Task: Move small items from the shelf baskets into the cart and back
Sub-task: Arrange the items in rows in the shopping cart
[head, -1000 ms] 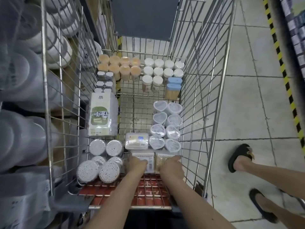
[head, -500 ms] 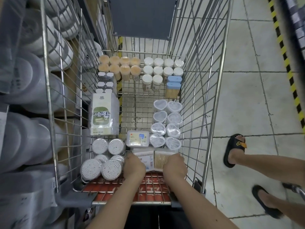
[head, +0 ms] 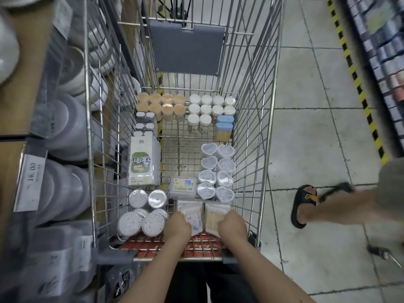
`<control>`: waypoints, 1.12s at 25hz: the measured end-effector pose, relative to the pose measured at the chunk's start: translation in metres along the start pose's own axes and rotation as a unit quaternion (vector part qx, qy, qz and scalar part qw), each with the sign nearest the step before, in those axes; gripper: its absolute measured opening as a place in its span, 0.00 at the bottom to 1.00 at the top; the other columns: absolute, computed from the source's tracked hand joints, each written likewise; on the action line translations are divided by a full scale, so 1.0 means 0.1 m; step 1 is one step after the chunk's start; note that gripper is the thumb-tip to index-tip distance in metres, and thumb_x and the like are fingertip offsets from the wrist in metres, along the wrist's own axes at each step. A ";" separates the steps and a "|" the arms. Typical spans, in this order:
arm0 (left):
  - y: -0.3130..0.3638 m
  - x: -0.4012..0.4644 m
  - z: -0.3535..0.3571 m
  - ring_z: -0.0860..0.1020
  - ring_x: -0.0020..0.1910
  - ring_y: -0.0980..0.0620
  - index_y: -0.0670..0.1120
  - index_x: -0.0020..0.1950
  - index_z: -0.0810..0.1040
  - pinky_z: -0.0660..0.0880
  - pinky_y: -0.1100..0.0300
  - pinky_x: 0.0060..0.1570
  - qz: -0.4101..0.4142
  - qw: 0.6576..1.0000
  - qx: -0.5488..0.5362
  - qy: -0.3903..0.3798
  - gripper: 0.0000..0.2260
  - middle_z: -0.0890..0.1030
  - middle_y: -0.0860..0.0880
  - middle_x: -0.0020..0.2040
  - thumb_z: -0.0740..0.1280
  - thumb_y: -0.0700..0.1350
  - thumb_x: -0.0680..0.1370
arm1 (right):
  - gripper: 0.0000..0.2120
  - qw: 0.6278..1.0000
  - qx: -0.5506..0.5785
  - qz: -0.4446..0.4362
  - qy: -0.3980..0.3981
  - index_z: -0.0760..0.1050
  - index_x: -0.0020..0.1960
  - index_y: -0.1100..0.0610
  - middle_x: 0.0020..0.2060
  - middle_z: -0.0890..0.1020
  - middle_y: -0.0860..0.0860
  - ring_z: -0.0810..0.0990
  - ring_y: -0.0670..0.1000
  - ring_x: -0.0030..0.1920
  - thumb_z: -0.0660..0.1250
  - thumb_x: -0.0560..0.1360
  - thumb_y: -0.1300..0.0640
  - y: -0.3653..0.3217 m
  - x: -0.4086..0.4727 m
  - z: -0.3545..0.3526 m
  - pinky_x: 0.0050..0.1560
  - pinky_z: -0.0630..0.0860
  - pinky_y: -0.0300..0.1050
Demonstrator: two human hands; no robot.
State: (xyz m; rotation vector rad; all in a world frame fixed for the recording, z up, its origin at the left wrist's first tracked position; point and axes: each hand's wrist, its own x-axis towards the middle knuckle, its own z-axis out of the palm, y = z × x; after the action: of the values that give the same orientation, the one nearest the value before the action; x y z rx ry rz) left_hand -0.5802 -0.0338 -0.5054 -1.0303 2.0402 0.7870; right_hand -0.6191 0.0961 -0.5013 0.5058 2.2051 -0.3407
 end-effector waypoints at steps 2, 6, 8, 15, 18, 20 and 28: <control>0.00 -0.07 -0.06 0.76 0.48 0.48 0.41 0.55 0.74 0.71 0.59 0.42 -0.002 1.000 -0.011 -0.006 0.07 0.79 0.44 0.54 0.64 0.41 0.78 | 0.09 1.000 0.006 -0.001 -0.004 0.76 0.54 0.62 0.52 0.81 0.57 0.80 0.58 0.52 0.61 0.75 0.64 -0.01 -0.07 -0.06 0.39 0.70 0.41; 0.00 -0.23 -0.19 0.78 0.52 0.45 0.41 0.56 0.76 0.71 0.59 0.45 0.014 0.999 -0.046 -0.013 0.09 0.80 0.44 0.55 0.65 0.42 0.77 | 0.11 1.000 0.017 -0.017 0.006 0.74 0.56 0.63 0.55 0.80 0.58 0.79 0.59 0.55 0.60 0.75 0.63 0.01 -0.24 -0.17 0.44 0.72 0.43; -0.01 -0.35 -0.29 0.78 0.51 0.46 0.42 0.56 0.76 0.70 0.60 0.43 0.023 0.997 -0.072 -0.009 0.09 0.80 0.45 0.54 0.65 0.43 0.78 | 0.11 0.999 0.019 -0.036 0.017 0.74 0.55 0.62 0.54 0.79 0.58 0.79 0.58 0.54 0.59 0.76 0.61 0.00 -0.37 -0.25 0.42 0.69 0.42; -0.09 -0.99 -0.87 0.76 0.42 0.49 0.44 0.47 0.75 0.69 0.61 0.36 0.106 0.969 -0.208 0.079 0.02 0.78 0.50 0.42 0.65 0.42 0.77 | 0.05 0.976 0.103 -0.177 0.077 0.74 0.47 0.60 0.40 0.80 0.54 0.77 0.56 0.40 0.62 0.75 0.59 0.09 -0.88 -0.88 0.37 0.71 0.46; -0.23 -1.33 -1.17 0.78 0.42 0.46 0.42 0.46 0.77 0.73 0.59 0.39 0.111 0.942 -0.291 0.128 0.04 0.80 0.47 0.42 0.66 0.42 0.77 | 0.04 0.948 0.210 -0.236 0.028 0.76 0.50 0.60 0.43 0.82 0.56 0.81 0.58 0.44 0.66 0.76 0.60 0.11 -1.12 -1.24 0.46 0.78 0.51; -0.32 -1.62 -1.36 0.79 0.38 0.51 0.43 0.45 0.77 0.72 0.67 0.31 0.119 0.915 -0.353 0.153 0.04 0.80 0.48 0.40 0.66 0.42 0.78 | 0.05 0.925 0.261 -0.274 -0.012 0.77 0.52 0.58 0.45 0.83 0.52 0.82 0.52 0.45 0.66 0.76 0.61 0.09 -1.29 -1.48 0.49 0.80 0.52; -0.87 -3.02 -1.38 0.84 0.42 0.50 0.44 0.49 0.80 0.80 0.54 0.41 0.062 0.744 -0.594 0.300 0.05 0.85 0.46 0.43 0.65 0.42 0.78 | 0.04 0.865 0.221 -0.426 -0.145 0.74 0.48 0.50 0.46 0.80 0.46 0.78 0.45 0.47 0.65 0.78 0.58 -0.19 -1.99 -1.97 0.44 0.74 0.40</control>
State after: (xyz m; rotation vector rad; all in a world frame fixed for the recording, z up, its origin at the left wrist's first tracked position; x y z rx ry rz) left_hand -0.4203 -0.0569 -0.2026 -2.0323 1.9890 2.2119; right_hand -0.6463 0.1109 -0.2223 -0.3253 1.9241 -1.3179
